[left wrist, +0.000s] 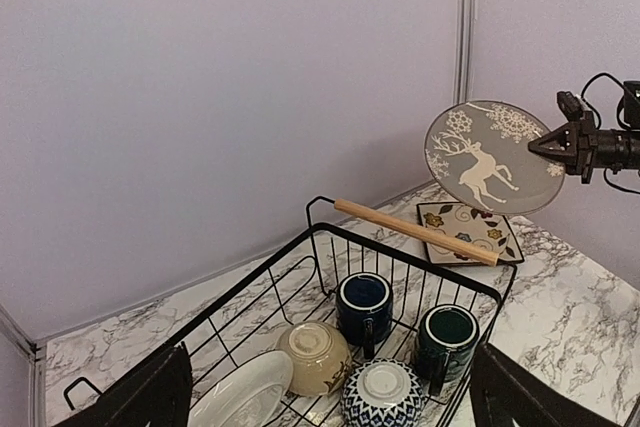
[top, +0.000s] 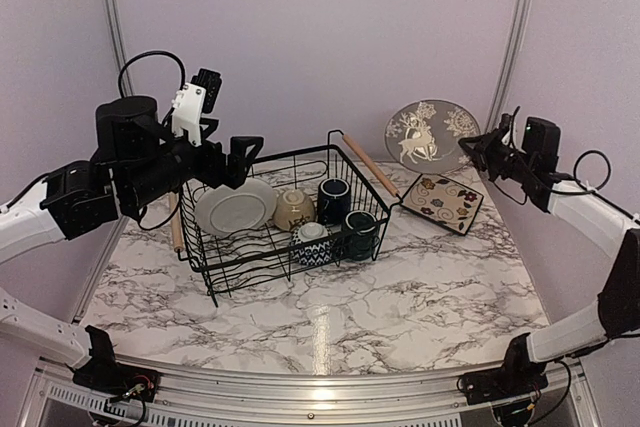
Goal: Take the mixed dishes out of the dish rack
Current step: Place the plate with another plate.
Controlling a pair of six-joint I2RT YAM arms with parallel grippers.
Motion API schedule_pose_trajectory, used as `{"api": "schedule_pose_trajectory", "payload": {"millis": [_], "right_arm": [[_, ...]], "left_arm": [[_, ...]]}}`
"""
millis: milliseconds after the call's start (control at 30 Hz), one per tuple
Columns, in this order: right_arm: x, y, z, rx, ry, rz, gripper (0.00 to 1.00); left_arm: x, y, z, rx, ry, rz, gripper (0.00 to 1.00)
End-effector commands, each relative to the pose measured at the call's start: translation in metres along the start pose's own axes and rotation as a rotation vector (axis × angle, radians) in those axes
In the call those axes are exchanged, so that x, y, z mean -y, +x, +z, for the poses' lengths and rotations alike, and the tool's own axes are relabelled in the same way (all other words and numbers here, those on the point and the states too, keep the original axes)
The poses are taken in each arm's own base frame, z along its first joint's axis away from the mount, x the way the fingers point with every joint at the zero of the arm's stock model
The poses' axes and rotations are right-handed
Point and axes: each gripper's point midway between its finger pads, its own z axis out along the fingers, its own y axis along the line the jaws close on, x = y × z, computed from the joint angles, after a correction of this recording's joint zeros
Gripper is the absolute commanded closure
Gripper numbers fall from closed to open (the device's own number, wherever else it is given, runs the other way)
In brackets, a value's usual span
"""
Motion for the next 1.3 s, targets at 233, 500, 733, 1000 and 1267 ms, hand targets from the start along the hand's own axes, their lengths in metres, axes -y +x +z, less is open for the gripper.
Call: {"api": "schedule_pose_trajectory", "payload": {"millis": [233, 500, 733, 1000, 1267], "right_arm": [[0.106, -0.04, -0.036, 0.232, 0.22, 0.118, 1.0], [0.157, -0.032, -0.012, 0.164, 0.217, 0.161, 1.0], [0.185, -0.031, 0.012, 0.132, 0.213, 0.203, 1.0], [0.204, -0.038, 0.033, 0.122, 0.198, 0.235, 1.0], [0.227, -0.043, 0.05, 0.122, 0.211, 0.259, 1.0]], "left_arm": [[-0.008, -0.02, -0.002, 0.068, -0.016, -0.082, 0.01], [-0.007, -0.025, -0.004, 0.076, -0.008, -0.07, 0.01], [-0.007, -0.025, -0.004, 0.079, -0.004, -0.092, 0.01], [-0.011, -0.021, -0.007, 0.065, -0.019, -0.081, 0.01], [-0.012, -0.013, -0.004, 0.046, -0.032, -0.07, 0.01]]}}
